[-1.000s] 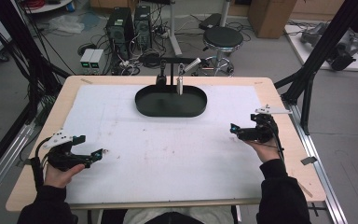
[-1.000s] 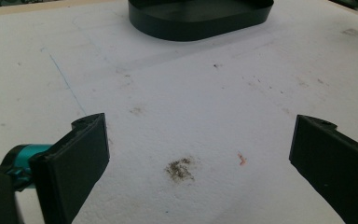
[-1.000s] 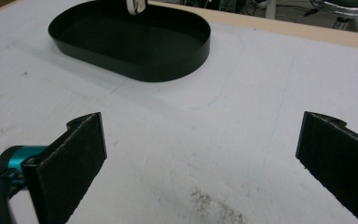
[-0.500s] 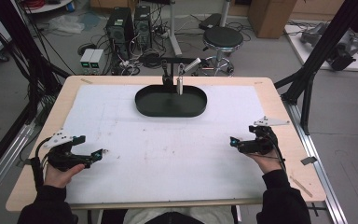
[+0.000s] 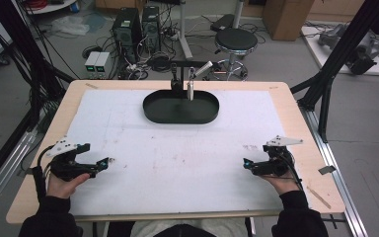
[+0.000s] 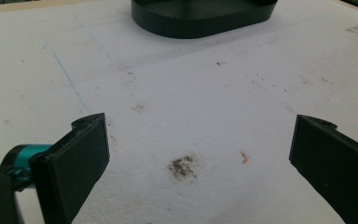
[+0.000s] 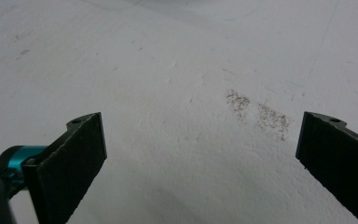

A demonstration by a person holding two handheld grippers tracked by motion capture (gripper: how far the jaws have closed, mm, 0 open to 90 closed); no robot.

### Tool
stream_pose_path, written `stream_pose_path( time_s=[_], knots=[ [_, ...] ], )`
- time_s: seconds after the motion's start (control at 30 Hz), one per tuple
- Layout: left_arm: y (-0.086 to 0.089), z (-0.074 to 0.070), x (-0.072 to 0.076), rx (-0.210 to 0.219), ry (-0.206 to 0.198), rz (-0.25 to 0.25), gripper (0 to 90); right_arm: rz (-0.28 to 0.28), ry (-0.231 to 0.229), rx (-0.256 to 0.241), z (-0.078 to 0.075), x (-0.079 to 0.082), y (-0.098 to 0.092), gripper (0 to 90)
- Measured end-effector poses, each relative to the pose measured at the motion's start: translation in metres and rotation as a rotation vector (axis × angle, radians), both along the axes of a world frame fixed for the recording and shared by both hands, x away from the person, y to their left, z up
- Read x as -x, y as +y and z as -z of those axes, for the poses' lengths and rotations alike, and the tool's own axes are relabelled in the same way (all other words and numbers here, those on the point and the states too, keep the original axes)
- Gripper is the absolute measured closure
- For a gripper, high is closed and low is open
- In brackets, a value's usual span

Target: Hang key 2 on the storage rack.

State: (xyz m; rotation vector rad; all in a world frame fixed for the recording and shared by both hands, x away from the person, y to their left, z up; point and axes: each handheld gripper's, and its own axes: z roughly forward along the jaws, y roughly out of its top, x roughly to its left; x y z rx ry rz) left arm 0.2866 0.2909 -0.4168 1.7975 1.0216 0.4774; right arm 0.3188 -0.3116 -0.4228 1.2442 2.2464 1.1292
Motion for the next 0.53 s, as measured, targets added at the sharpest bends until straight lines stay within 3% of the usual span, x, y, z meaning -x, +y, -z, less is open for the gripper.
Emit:
stream_pose_path(
  time_s=[0.23,0.53],
  knots=[
    [-0.0001,0.0002,-0.0004,-0.002,0.002,0.002,5.2,-0.018,0.027,0.021,0.0059,0.0069,0.0006,0.8],
    [-0.0006,0.0009,-0.0013,-0.005,0.003,0.001,5.2,-0.028,0.021,0.025,0.0057,0.0073,0.0046,0.9]
  ],
)
